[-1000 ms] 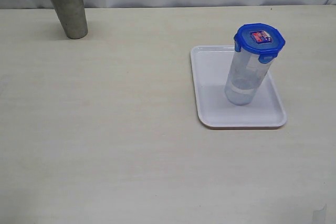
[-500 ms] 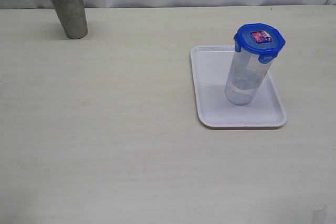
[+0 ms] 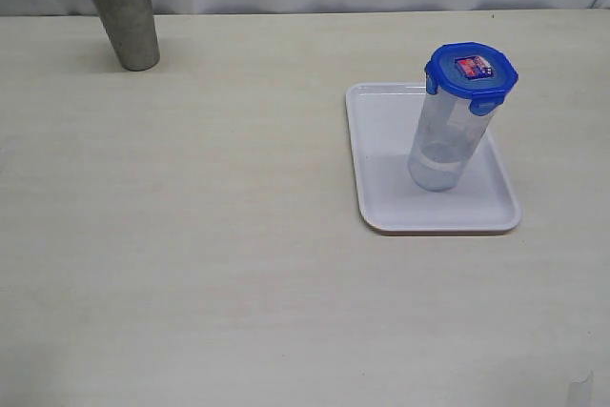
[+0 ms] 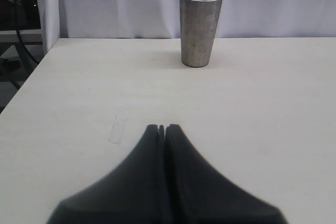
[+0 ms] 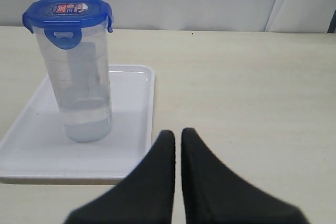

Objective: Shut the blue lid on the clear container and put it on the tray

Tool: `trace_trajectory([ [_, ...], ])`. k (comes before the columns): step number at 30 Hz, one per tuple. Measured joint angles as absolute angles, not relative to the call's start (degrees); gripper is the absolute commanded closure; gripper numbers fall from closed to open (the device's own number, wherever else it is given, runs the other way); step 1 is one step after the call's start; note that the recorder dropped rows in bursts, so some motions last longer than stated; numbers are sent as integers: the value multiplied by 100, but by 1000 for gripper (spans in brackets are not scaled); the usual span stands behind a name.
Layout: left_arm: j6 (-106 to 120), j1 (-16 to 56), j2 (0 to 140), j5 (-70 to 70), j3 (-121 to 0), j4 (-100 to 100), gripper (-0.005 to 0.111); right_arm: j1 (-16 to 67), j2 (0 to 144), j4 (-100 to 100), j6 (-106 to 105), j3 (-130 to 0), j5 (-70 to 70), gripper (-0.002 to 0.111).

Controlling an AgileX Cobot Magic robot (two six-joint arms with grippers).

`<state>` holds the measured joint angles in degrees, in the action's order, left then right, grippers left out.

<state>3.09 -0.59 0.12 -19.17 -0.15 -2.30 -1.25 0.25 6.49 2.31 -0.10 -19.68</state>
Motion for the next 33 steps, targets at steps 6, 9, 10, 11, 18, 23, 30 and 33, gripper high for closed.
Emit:
trace_trajectory([
  [6,309,-59,12,-1917,-15,-230,107,-121,25,649,231,-10,-1968,104],
  [9,309,-59,12,-1917,-15,-230,107,-121,25,649,231,-10,-1968,104],
  [10,309,-59,12,-1917,-15,-230,107,-121,25,649,231,-10,-1968,104],
  [11,309,-59,12,-1917,-15,-230,107,-121,25,649,231,-10,-1968,104],
  [18,309,92,12,-1917,-15,-230,107,-121,25,649,231,-10,-1968,104],
  [23,309,92,12,-1917,-15,-219,107,-121,25,649,231,-10,-1968,104],
  [30,309,92,12,-1917,-15,-219,107,-121,25,649,231,-10,-1968,104],
  [33,94,92,12,-1917,-15,30,107,-121,25,649,231,-10,-1968,104],
])
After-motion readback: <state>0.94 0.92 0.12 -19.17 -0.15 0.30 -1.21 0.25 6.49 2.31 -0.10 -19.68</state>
